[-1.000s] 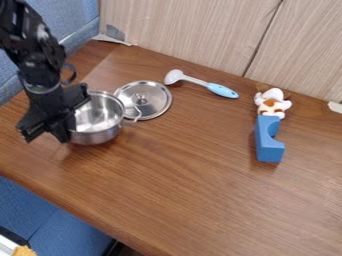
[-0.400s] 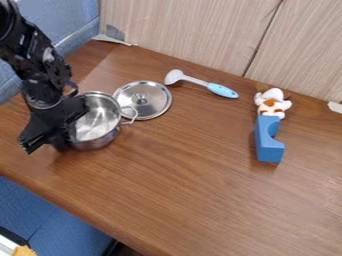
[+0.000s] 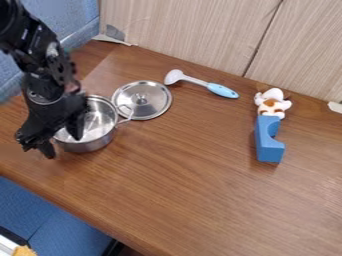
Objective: Move the silver pot to the left side of the table
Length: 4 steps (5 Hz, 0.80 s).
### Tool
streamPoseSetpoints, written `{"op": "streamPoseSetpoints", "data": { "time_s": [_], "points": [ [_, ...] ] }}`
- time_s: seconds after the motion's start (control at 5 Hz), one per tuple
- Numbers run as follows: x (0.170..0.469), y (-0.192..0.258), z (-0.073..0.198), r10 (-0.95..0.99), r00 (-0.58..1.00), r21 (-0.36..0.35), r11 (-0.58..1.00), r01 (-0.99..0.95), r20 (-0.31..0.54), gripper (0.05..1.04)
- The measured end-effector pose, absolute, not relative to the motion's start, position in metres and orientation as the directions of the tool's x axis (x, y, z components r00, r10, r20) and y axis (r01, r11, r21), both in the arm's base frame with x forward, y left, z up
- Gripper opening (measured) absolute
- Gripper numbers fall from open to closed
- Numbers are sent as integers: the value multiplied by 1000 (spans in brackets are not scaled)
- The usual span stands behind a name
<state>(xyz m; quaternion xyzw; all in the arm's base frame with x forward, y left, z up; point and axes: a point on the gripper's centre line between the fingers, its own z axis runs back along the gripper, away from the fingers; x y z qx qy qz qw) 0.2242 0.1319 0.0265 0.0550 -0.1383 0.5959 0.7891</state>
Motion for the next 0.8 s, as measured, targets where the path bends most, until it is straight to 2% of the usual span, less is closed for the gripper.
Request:
{"op": "streamPoseSetpoints", "data": {
  "time_s": [0.2,0.6,0.8],
  "points": [
    [224,129,41,926,247,-102,286,-953,284,1016],
    [233,123,89,912,275,-160,334,-929,306,1004],
    [233,123,91,909,281,-160,341,-926,309,1001]
  ]
}}
